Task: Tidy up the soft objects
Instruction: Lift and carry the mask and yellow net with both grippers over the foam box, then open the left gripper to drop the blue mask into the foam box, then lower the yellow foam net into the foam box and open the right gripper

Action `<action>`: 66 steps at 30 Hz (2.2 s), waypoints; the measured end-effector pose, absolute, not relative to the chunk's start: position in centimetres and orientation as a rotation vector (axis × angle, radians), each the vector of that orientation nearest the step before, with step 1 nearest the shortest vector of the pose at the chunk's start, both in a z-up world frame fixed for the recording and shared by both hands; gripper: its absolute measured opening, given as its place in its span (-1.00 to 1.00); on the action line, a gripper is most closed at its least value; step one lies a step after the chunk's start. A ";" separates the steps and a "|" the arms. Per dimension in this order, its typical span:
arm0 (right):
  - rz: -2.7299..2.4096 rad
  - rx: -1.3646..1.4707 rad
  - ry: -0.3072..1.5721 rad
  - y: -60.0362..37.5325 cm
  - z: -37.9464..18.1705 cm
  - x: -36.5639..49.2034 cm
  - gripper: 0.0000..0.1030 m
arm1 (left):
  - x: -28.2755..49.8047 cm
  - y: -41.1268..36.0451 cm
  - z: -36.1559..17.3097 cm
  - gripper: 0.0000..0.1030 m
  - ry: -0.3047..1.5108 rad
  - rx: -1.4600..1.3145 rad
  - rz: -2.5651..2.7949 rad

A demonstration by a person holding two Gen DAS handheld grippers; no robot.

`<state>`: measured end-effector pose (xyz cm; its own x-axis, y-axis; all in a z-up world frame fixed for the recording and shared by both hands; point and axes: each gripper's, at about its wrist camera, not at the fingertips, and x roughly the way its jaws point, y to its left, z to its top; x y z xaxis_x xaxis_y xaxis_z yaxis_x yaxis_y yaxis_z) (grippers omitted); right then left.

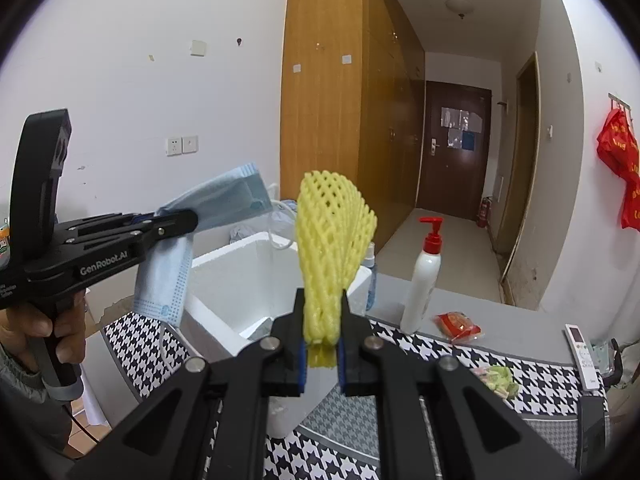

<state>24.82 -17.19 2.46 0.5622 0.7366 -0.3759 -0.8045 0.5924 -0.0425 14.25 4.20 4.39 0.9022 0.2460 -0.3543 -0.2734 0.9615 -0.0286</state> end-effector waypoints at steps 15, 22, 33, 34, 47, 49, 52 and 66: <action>0.881 -0.214 0.355 -16.5 2.0 25.9 -0.73 | 18.0 6.0 3.3 -0.78 0.438 -0.093 0.248; 0.861 -0.218 0.363 -16.7 1.7 26.1 -0.73 | 19.2 6.4 2.6 -0.78 0.479 -0.099 0.246; 0.845 -0.222 0.380 -16.6 1.4 26.6 -0.72 | 20.6 7.0 1.9 -0.63 0.544 -0.110 0.247; 0.844 -0.222 0.380 -16.6 1.4 26.6 -0.73 | 20.6 7.0 1.8 -0.39 0.547 -0.109 0.244; 0.847 -0.227 0.384 -16.2 1.4 26.5 -0.72 | 18.4 6.9 3.1 0.97 0.441 -0.088 0.262; 0.847 -0.231 0.384 -15.9 1.4 26.5 -0.72 | 18.0 7.0 3.2 0.98 0.432 -0.083 0.263; 0.850 -0.235 0.385 -15.4 1.4 26.4 -0.72 | 17.4 7.4 3.3 0.98 0.420 -0.082 0.278; 0.885 -0.250 0.373 -13.1 1.7 25.2 -0.72 | 14.1 8.2 3.7 0.98 0.374 -0.064 0.320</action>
